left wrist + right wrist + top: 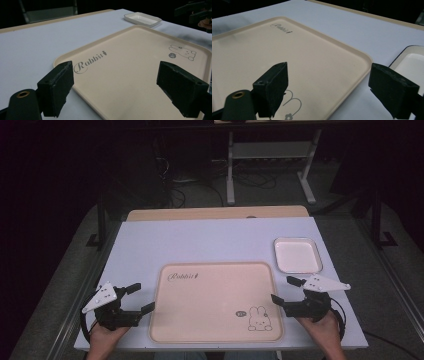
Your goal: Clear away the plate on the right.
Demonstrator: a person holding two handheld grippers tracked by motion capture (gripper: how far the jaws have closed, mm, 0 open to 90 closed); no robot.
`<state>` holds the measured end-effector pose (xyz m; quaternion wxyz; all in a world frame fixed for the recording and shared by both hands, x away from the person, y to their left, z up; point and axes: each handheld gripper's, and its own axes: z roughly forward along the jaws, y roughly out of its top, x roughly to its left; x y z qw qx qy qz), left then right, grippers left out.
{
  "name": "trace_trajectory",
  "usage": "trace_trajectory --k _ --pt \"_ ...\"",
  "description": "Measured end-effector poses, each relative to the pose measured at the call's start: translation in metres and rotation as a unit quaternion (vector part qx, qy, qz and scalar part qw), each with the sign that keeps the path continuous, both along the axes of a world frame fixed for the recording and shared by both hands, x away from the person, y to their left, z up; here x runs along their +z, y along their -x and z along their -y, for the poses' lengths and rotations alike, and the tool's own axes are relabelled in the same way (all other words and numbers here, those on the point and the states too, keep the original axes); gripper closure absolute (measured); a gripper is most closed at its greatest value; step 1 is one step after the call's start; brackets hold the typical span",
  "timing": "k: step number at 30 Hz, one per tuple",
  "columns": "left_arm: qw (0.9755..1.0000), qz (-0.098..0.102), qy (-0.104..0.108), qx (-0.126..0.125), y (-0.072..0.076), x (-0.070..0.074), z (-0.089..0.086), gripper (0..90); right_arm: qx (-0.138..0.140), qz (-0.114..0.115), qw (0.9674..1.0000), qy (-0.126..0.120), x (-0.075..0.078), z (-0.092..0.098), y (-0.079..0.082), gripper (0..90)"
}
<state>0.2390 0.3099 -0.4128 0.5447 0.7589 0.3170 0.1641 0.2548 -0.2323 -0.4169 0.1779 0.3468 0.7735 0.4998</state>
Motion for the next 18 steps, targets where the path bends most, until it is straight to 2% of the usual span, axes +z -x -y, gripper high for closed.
trace_trajectory --k 18 --pt "1.0 0.0 -0.005 -0.004 0.0005 0.0 0.0002 14.1 0.01 -0.018 0.9998 0.001 -0.0012 -0.0001 -0.0011 15.3"
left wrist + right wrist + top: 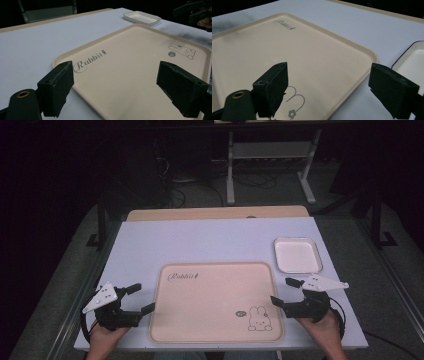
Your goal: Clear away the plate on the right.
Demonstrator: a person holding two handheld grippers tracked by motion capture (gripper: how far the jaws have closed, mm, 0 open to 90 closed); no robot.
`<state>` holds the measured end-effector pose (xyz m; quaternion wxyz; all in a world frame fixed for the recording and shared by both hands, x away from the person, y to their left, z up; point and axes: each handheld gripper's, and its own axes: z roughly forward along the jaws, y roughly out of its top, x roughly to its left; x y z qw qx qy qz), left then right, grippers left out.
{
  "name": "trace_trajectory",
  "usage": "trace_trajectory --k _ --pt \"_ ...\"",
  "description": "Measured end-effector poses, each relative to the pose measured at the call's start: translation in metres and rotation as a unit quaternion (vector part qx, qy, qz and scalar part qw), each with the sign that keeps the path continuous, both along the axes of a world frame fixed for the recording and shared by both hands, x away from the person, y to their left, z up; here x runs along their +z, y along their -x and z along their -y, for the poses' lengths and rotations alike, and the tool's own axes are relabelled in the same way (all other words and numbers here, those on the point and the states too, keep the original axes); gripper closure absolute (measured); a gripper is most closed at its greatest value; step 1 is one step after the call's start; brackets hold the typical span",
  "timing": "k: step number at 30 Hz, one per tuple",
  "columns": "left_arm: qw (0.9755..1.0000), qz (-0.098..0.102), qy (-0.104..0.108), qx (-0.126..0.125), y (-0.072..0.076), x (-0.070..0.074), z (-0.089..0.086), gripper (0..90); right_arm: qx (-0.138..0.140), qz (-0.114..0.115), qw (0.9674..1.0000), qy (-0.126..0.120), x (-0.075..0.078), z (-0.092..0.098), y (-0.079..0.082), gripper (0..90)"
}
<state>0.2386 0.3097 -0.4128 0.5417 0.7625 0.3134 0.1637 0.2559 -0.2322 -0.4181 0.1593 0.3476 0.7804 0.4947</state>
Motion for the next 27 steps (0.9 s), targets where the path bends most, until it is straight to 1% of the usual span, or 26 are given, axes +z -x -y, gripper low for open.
trace_trajectory --k 10,19,22,23,24,27 --pt "1.0 0.001 -0.001 0.001 0.0 0.0 0.0 14.1 -0.002 -0.004 0.9999 -0.01 0.001 0.003 0.002 15.5" --pt "1.0 0.0 -0.002 0.001 0.001 0.0 0.0 14.1 0.004 -0.008 0.9999 -0.01 0.002 0.003 0.003 16.5" --pt "1.0 0.0 -0.003 0.002 0.001 0.0 -0.001 14.1 0.006 -0.011 0.9998 -0.016 0.005 0.005 0.002 16.1" --pt "1.0 0.0 -0.001 0.004 0.001 0.0 -0.001 14.2 0.007 -0.014 0.9997 -0.021 0.006 0.007 0.002 16.0" --pt "1.0 0.0 0.0 0.005 0.002 0.0 -0.001 14.1 0.009 -0.02 0.9993 -0.029 0.007 0.009 0.0 15.8" --pt "1.0 0.0 0.0 0.006 0.002 0.0 -0.002 14.2 0.01 -0.032 0.9987 -0.037 0.01 0.015 -0.004 15.5"
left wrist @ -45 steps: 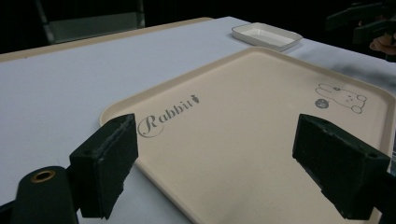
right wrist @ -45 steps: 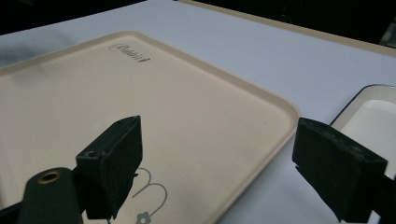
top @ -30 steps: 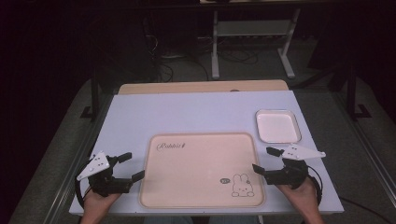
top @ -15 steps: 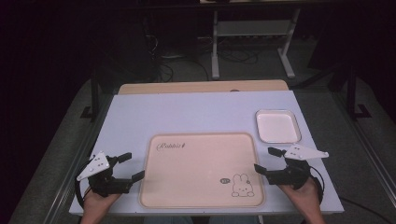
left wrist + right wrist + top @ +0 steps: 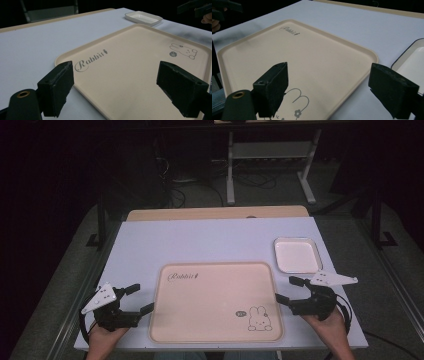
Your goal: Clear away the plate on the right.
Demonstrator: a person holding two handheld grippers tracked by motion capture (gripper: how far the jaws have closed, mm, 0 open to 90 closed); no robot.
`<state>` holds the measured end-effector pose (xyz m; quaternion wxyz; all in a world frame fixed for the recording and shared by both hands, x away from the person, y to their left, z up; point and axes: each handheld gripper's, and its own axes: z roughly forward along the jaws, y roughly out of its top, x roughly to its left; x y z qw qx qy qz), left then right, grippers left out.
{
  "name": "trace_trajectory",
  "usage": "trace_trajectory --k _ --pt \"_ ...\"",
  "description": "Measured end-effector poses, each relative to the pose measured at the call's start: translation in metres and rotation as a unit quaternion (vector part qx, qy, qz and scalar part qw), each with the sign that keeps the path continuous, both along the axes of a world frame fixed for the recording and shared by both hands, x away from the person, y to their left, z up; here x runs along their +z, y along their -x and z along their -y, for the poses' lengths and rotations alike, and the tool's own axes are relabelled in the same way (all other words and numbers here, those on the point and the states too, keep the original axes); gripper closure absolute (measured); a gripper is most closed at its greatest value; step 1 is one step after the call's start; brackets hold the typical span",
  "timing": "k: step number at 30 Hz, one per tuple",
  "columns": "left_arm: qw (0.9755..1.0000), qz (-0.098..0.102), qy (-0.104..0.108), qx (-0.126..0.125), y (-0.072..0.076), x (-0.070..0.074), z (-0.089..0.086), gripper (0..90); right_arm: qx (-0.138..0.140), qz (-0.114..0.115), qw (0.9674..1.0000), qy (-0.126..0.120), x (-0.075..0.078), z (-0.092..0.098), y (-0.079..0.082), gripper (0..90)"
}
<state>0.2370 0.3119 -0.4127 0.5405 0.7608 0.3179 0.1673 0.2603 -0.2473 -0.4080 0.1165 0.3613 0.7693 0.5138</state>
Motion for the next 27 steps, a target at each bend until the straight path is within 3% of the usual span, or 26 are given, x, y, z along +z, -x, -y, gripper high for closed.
trace_trajectory --k 15,27 --pt "1.0 0.0 0.002 0.001 0.0 0.0 -0.001 14.2 0.025 -0.035 0.999 0.011 0.007 0.015 0.0 15.9" --pt "1.0 -0.001 0.001 0.002 0.0 0.0 -0.002 14.2 0.015 -0.053 0.9984 0.013 0.01 0.038 0.003 15.8"
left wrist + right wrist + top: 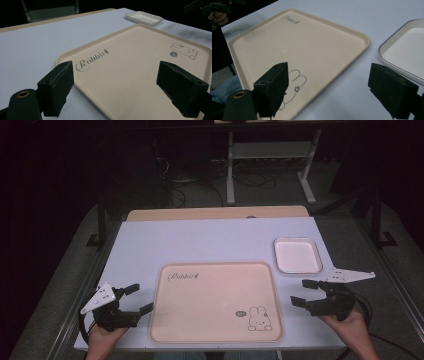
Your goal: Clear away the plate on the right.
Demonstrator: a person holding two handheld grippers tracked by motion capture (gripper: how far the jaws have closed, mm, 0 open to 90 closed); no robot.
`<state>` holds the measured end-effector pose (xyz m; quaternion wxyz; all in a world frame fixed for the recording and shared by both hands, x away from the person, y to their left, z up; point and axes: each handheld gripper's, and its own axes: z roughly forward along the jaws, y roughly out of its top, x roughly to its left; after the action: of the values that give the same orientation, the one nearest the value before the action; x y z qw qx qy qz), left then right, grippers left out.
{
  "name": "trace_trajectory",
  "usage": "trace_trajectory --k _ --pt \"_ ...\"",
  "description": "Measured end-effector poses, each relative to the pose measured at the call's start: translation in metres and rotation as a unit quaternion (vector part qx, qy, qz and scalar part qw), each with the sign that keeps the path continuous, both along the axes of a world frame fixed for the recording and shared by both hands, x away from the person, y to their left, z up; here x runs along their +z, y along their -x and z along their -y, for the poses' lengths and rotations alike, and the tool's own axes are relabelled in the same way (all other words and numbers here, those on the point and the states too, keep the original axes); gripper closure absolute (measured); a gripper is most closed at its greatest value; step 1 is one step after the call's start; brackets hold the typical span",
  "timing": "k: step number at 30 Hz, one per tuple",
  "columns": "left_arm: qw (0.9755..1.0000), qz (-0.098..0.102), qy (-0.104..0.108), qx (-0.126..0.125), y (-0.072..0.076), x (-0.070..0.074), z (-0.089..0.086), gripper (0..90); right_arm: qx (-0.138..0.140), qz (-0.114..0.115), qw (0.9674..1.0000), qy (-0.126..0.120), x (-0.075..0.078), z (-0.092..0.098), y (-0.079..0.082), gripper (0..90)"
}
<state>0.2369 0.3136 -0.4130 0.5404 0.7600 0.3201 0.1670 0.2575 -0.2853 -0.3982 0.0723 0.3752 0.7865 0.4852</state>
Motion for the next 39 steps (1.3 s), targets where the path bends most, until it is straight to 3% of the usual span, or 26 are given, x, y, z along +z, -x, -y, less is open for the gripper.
trace_trajectory --k 14,25,32,39 --pt "1.0 -0.001 0.001 0.004 0.0 -0.001 -0.001 14.1 -0.025 -0.009 0.9995 0.015 0.003 0.037 0.005 18.6" --pt "1.0 -0.004 -0.002 0.003 -0.001 -0.002 0.0 14.2 -0.065 -0.03 0.9974 0.013 0.0 0.075 -0.002 17.9" --pt "1.0 -0.006 -0.001 0.005 -0.001 -0.003 0.0 14.2 -0.083 -0.063 0.9945 0.012 -0.008 0.093 -0.016 16.2" --pt "0.9999 -0.01 0.0 0.007 -0.002 -0.004 0.0 14.2 -0.101 -0.074 0.992 0.016 -0.009 0.105 -0.035 16.8"
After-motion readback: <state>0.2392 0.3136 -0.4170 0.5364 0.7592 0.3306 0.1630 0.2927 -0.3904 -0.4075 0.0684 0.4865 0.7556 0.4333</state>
